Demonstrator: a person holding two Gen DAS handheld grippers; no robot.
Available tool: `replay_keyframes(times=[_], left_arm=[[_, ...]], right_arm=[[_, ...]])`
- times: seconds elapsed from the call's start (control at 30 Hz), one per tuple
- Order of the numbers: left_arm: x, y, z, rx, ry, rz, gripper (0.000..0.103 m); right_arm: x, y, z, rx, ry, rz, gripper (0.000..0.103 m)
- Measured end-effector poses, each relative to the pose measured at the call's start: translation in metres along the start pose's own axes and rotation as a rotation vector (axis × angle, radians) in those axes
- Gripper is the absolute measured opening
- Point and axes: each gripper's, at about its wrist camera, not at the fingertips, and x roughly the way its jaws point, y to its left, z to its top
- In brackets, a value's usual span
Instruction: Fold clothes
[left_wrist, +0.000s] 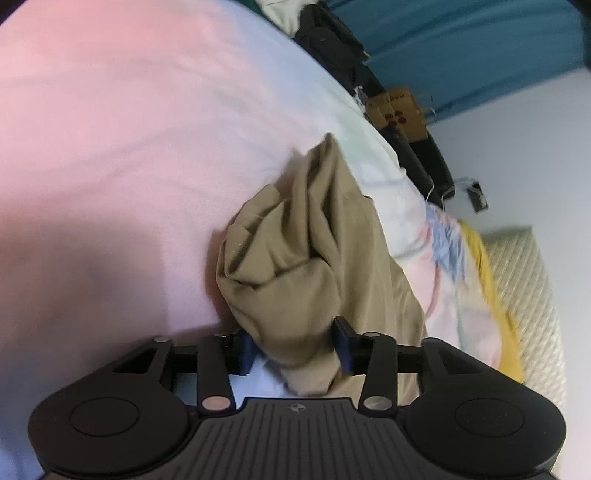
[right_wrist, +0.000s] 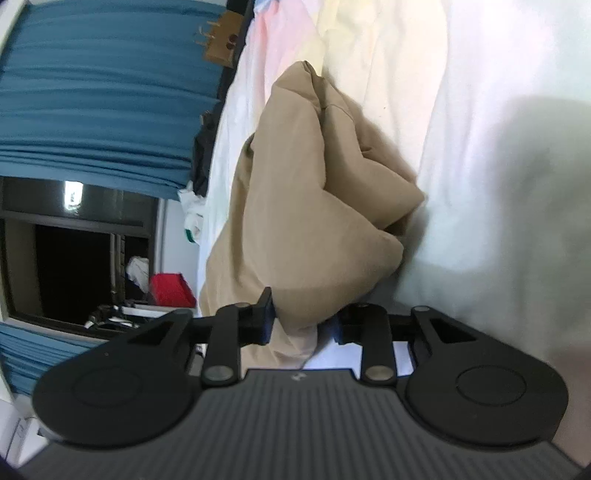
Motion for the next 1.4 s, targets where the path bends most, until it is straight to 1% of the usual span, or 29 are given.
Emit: replay_keyframes(times=[0.03, 0.1, 0.13, 0.23, 0.3, 0.33, 0.4, 0.47, 0.5, 0.53, 0.6, 0.63, 0.73, 0.83, 0.9, 0.97, 1.07, 1.17, 1.27, 1.4], left_arm=[[-0.008, -0.005, -0.001, 0.029, 0.000, 0.010, 0.061], [-0.031, -0.019, -0.002, 0.112, -0.009, 0.029, 0.072], [-0.044, -0.029, -0.003, 0.163, -0.019, 0.042, 0.074], [-0.078, -0.064, -0.003, 0.294, -0.045, 0.049, 0.082], [-0.104, -0.086, -0.011, 0.373, -0.058, 0.051, 0.084], [-0.118, -0.095, -0.017, 0.416, -0.069, 0.054, 0.085], [-0.148, -0.114, -0.034, 0.509, -0.099, 0.062, 0.092], [-0.179, -0.131, -0.053, 0.617, -0.128, 0.075, 0.097], [-0.193, -0.137, -0.062, 0.660, -0.145, 0.080, 0.100], [-0.208, -0.143, -0.071, 0.696, -0.167, 0.087, 0.101], [-0.228, -0.154, -0.086, 0.747, -0.210, 0.095, 0.103], [-0.237, -0.159, -0.093, 0.771, -0.231, 0.098, 0.103], [-0.272, -0.169, -0.121, 0.843, -0.287, 0.110, 0.103], [-0.303, -0.172, -0.145, 0.873, -0.337, 0.110, 0.103], [-0.317, -0.170, -0.156, 0.882, -0.361, 0.120, 0.103], [-0.328, -0.168, -0.167, 0.886, -0.372, 0.121, 0.103], [-0.339, -0.161, -0.176, 0.863, -0.381, 0.114, 0.103], [-0.342, -0.155, -0.184, 0.853, -0.400, 0.113, 0.103], [-0.341, -0.150, -0.190, 0.855, -0.407, 0.140, 0.103], [-0.331, -0.141, -0.198, 0.884, -0.402, 0.153, 0.103]], right_arm=[[-0.009, 0.004, -0.003, -0.011, -0.002, -0.034, 0.041], [-0.033, 0.007, -0.009, -0.038, -0.026, -0.091, 0.042], [-0.044, 0.013, -0.013, -0.067, -0.038, -0.113, 0.042], [-0.074, 0.040, -0.027, -0.213, -0.054, -0.168, 0.042], [-0.102, 0.057, -0.039, -0.312, -0.077, -0.175, 0.043], [-0.112, 0.069, -0.045, -0.363, -0.093, -0.178, 0.043], [-0.133, 0.095, -0.059, -0.472, -0.128, -0.188, 0.043], [-0.154, 0.119, -0.076, -0.587, -0.162, -0.198, 0.045], [-0.165, 0.131, -0.085, -0.642, -0.179, -0.202, 0.058], [-0.177, 0.139, -0.094, -0.683, -0.202, -0.195, 0.075], [-0.199, 0.155, -0.110, -0.750, -0.254, -0.167, 0.088], [-0.207, 0.161, -0.117, -0.778, -0.275, -0.151, 0.093], [-0.230, 0.172, -0.138, -0.845, -0.309, -0.120, 0.092], [-0.247, 0.174, -0.157, -0.888, -0.334, -0.114, 0.092], [-0.255, 0.174, -0.170, -0.923, -0.352, -0.113, 0.092], [-0.259, 0.172, -0.183, -0.962, -0.358, -0.129, 0.092], [-0.261, 0.168, -0.198, -1.002, -0.359, -0.138, 0.092], [-0.258, 0.163, -0.208, -1.029, -0.363, -0.157, 0.092], [-0.252, 0.156, -0.216, -1.051, -0.372, -0.180, 0.092], [-0.242, 0.147, -0.221, -1.063, -0.357, -0.212, 0.092]])
